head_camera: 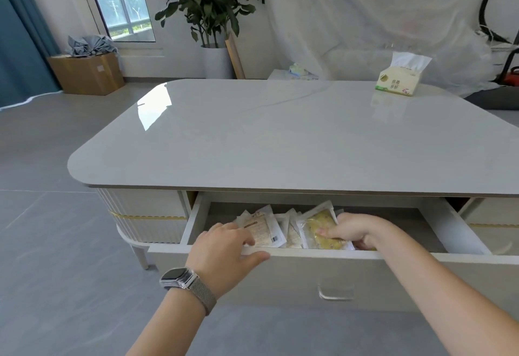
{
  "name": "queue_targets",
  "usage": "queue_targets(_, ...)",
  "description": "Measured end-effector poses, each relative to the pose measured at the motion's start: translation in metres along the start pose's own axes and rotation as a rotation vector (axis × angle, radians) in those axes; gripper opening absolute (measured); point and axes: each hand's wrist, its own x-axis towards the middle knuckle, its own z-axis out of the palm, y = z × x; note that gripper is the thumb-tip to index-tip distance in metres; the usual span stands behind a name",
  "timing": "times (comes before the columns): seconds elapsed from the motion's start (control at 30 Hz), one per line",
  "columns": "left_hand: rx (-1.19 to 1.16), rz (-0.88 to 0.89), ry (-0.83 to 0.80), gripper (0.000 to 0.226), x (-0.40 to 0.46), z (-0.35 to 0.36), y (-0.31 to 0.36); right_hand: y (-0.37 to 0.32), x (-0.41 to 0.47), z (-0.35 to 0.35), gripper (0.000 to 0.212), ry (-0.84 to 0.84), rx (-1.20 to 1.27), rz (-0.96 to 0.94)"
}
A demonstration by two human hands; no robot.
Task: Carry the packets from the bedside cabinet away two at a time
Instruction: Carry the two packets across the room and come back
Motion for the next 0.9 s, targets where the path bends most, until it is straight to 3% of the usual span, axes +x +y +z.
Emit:
queue_targets(0.1,-0.003,0.009,0.019,0.048,0.000,0.001,-0.002,-0.001,0.003,0.010,0.069,0.109,-0.308,0.047)
queue_targets(0.2,0.070,0.018,0.050,0.047,0.000,-0.002,-0.001,-0.003,0.003,0.013,0.055,0.279,-0.541,0.049)
queue_targets(0.3,0.087,0.020,0.054,0.047,-0.001,-0.004,0.001,-0.001,-0.014,0.013,0.037,0.462,-0.607,-0.025)
queue_targets(0.37,0.109,0.023,0.049,0.046,-0.001,-0.005,0.001,0.013,-0.033,0.012,0.031,0.712,-0.432,-0.301)
queue_targets(0.43,0.059,0.022,0.052,0.041,-0.003,0.001,0.004,0.029,-0.062,0.023,0.034,1.011,-0.150,-0.771)
queue_targets(0.5,0.055,0.001,0.129,0.038,-0.010,0.025,0.012,0.054,-0.072,0.045,0.029,1.233,-0.173,-0.989)
queue_targets(0.6,0.004,-0.034,0.371,0.051,-0.025,0.074,0.020,0.101,-0.046,0.081,0.041,1.352,-0.532,-0.918)
queue_targets(0.7,0.191,0.090,0.407,0.083,-0.022,0.110,0.010,0.124,-0.019,0.089,0.041,1.422,-0.656,-0.905)
queue_targets(0.9,0.318,0.240,0.578,0.070,0.025,0.111,-0.015,0.095,0.014,0.079,0.053,1.460,-0.620,-0.786)
